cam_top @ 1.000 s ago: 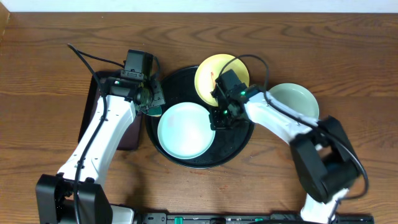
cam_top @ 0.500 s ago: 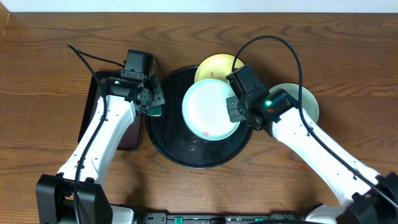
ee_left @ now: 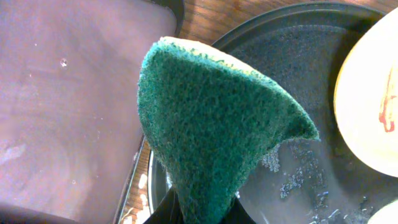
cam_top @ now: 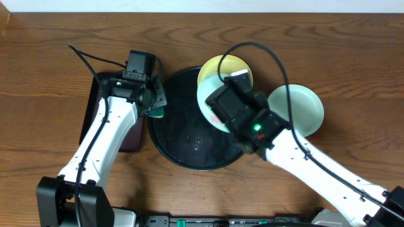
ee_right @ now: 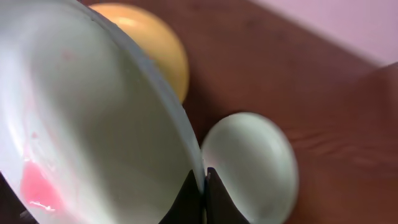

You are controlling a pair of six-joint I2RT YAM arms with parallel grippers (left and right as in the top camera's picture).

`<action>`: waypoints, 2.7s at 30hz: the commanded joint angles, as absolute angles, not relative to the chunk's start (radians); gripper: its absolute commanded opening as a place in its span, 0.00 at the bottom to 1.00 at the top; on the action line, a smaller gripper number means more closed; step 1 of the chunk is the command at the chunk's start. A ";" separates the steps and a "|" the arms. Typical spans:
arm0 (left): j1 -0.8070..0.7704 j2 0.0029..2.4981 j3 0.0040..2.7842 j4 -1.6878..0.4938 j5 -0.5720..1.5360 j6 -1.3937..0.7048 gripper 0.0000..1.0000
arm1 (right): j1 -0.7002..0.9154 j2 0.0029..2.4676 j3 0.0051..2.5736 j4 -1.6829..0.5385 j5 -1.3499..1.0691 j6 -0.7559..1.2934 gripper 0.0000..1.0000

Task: Clean dirty plates on tray and stack at the side
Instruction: 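Lift the blue plate with the right gripper and carry it right, then stack the blue plate onto the first blue plate and release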

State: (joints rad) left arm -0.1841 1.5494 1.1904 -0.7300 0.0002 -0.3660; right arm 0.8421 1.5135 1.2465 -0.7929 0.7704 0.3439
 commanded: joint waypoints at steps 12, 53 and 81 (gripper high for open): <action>-0.180 1.555 1.201 -0.728 -0.012 -0.356 0.07 | 1.015 1.498 1.263 -0.770 1.372 0.335 0.01; -0.180 1.555 1.201 -0.728 -0.012 -0.356 0.07 | -0.108 1.500 1.251 -0.963 -0.102 0.330 0.01; -0.180 1.555 1.201 -0.717 -0.012 -0.356 0.07 | -0.192 1.605 1.104 -0.730 -0.275 0.271 0.30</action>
